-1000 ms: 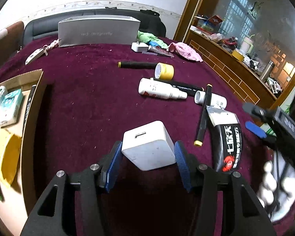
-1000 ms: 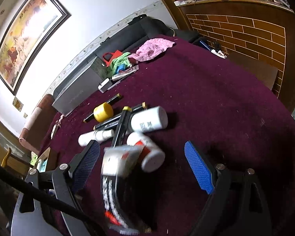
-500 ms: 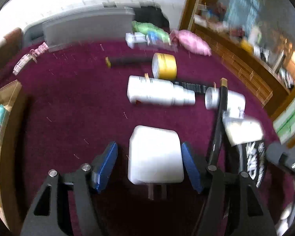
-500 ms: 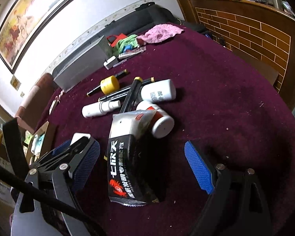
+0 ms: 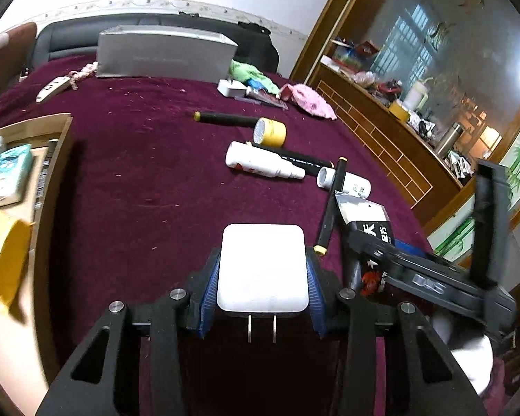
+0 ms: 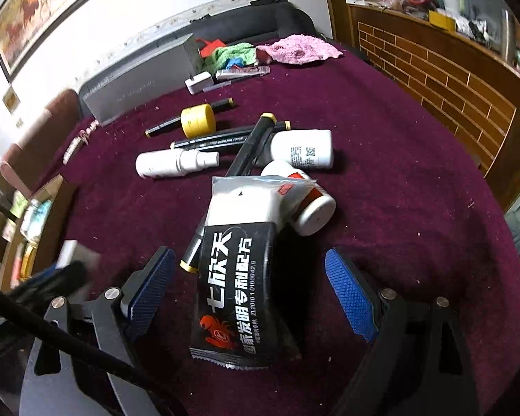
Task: Organize objects
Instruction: 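Hold the white charger while the right gripper grasps the black battery pack, then place the charger and battery pack into the tray and open both grippers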
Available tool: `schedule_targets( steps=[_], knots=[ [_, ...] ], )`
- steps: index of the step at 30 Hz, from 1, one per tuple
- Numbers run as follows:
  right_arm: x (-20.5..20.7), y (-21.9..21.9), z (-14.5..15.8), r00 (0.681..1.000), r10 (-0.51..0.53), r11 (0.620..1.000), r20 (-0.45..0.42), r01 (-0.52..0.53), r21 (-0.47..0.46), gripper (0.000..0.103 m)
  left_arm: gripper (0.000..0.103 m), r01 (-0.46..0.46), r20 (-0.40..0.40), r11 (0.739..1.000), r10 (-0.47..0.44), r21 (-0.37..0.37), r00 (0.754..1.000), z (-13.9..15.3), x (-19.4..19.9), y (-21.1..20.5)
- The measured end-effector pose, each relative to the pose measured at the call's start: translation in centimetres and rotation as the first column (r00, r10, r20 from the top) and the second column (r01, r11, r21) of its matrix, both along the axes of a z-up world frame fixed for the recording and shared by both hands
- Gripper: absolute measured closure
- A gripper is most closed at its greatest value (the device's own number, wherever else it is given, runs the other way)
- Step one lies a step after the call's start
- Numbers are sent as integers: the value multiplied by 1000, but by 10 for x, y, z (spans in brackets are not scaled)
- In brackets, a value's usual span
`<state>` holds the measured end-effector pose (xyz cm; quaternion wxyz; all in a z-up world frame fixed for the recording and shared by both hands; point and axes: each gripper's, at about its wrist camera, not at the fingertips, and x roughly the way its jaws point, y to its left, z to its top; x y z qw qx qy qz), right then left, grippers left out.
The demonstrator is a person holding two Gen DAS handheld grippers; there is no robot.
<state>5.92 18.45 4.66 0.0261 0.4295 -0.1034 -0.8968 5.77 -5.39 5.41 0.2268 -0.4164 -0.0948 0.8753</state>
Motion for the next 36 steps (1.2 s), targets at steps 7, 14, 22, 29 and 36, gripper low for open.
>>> schedule_targets(
  steps=[7, 14, 22, 29, 36],
  knots=[
    [-7, -21, -8, 1000, 4, 989, 19, -7, 146, 48, 65, -20, -8, 999, 20, 36, 1000, 1, 16, -19],
    [5, -20, 2, 999, 46, 997, 4, -46, 56, 64, 65, -39, -25, 997, 41, 73, 999, 6, 29, -43],
    [25, -36, 36, 990, 132, 991, -39, -133, -32, 64, 65, -117, -57, 986, 124, 120, 991, 20, 54, -97],
    [30, -82, 59, 962, 265, 955, -60, -270, -118, 64, 64, -273, -110, 956, 285, 109, 952, 34, 76, -168],
    [33, -158, 68, 895, 442, 881, -52, -445, -163, 64, 64, -419, -98, 907, 422, 52, 901, 20, 72, -226]
  ],
)
